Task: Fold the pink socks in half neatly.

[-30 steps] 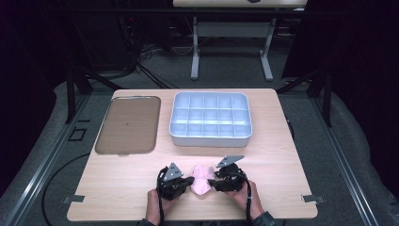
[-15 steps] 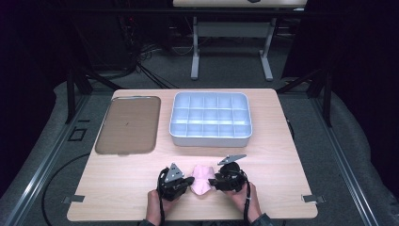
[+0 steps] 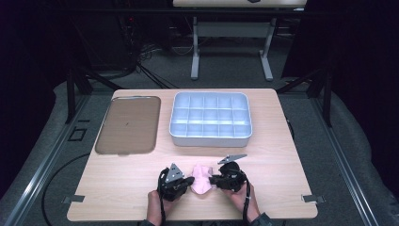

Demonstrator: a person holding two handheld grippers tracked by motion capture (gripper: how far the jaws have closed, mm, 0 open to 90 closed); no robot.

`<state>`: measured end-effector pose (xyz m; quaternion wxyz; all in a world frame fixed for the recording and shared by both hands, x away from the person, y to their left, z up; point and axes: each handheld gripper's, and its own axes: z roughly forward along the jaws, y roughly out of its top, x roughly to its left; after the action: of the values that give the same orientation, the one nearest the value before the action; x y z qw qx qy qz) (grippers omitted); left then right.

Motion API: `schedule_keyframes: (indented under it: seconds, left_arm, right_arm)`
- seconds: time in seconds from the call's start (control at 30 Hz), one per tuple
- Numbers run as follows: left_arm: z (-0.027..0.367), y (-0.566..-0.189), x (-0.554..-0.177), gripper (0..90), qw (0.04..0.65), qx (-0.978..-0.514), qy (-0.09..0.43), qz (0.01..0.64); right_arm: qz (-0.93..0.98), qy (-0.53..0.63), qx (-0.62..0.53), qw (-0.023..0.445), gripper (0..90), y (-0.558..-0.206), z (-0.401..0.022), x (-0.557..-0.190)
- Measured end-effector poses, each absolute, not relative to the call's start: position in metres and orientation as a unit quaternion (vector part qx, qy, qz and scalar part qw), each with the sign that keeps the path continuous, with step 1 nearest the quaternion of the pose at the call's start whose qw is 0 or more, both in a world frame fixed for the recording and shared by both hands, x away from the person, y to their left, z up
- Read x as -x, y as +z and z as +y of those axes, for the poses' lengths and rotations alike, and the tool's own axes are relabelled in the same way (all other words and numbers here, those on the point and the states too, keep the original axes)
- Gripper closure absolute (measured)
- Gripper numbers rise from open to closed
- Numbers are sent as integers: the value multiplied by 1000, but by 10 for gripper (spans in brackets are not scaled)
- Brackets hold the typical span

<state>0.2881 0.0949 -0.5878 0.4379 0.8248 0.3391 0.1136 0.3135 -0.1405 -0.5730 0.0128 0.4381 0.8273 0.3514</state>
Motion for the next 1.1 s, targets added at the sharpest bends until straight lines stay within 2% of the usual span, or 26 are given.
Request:
schedule_keyframes:
  seconds: [0.37, 0.63, 1.1]
  left_arm:
    - [87, -581, -287, 895, 444, -820, 116, 342]
    - [74, -585, -294, 894, 445, -827, 93, 331]
    - [69, -587, -297, 897, 439, -827, 96, 337]
  right_arm:
    - [832, 343, -434, 37, 834, -568, -142, -308]
    - [833, 337, -435, 50, 834, -563, -150, -307]
    - [853, 310, -408, 100, 830, -546, -138, -300]
